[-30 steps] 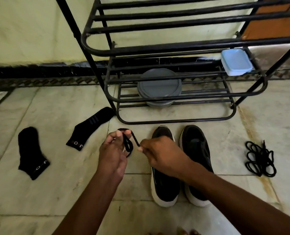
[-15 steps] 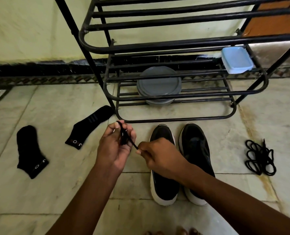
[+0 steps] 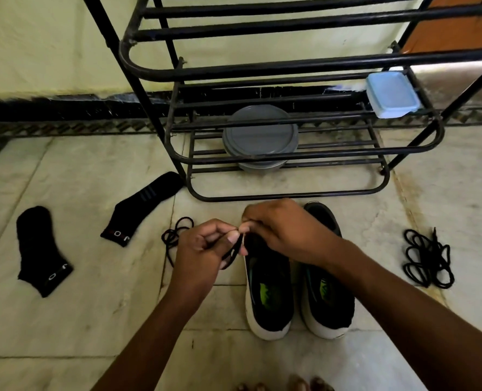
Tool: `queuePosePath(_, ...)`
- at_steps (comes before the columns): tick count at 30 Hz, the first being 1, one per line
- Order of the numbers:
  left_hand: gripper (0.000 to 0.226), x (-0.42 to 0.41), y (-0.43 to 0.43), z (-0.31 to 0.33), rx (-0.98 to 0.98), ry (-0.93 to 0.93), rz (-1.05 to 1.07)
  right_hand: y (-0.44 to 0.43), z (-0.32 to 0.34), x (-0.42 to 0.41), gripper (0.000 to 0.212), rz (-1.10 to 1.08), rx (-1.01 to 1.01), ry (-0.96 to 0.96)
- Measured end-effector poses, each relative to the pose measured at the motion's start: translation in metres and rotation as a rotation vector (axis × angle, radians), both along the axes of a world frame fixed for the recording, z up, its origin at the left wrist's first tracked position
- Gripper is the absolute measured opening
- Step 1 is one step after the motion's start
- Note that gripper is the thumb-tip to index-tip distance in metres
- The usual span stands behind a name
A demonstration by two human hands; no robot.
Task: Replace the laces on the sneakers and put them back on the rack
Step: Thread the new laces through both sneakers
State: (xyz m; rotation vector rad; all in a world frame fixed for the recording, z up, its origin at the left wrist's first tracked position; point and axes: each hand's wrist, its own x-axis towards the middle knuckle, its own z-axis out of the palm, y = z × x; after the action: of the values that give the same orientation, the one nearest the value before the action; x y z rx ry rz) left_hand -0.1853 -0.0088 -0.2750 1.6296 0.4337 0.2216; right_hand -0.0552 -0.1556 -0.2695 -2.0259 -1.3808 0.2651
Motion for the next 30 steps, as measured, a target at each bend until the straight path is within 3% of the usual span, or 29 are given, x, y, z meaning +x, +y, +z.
queuePosePath(4,0.011,0.0,-0.001,-0.002,-0.051,-0.009,-0.041,0.0,0.005,0.009,0.026,-0.024,0.034,-0.018)
queuePosePath(7,0.018,0.002,0.001,-0.011,0.115,0.038,-0.083,0.002,0.003,0.004,0.02,-0.029,0.007,-0.074)
queuePosePath(9,0.02,0.004,0.002,-0.012,0.331,0.017,0.012,0.004,0.003,-0.003,0.02,-0.071,0.065,-0.072)
queuePosePath(11,0.02,0.006,0.001,-0.008,0.353,-0.04,0.193,0.009,0.005,-0.012,0.023,-0.108,0.15,-0.025)
queuePosePath(14,0.024,0.015,0.001,0.0,0.066,-0.08,0.382,0.02,0.006,-0.029,0.03,-0.149,0.189,0.019)
queuePosePath(19,0.035,0.027,0.011,0.027,-0.596,-0.173,0.427,0.028,-0.011,-0.056,0.03,-0.137,0.166,0.074)
queuePosePath(24,0.022,0.027,0.017,0.043,-0.827,-0.186,0.348,0.022,-0.017,-0.054,0.029,-0.104,0.136,0.189)
queuePosePath(26,0.025,0.024,0.019,0.041,-0.542,-0.175,0.313,0.02,-0.015,-0.051,0.025,-0.051,0.118,0.19)
queuePosePath(28,0.028,0.02,0.023,0.034,0.014,-0.187,0.231,0.019,-0.012,-0.048,0.021,-0.02,0.125,0.183)
queuePosePath(30,0.026,0.018,0.022,0.027,0.378,-0.184,0.132,0.017,-0.011,-0.044,0.02,-0.04,0.144,0.162)
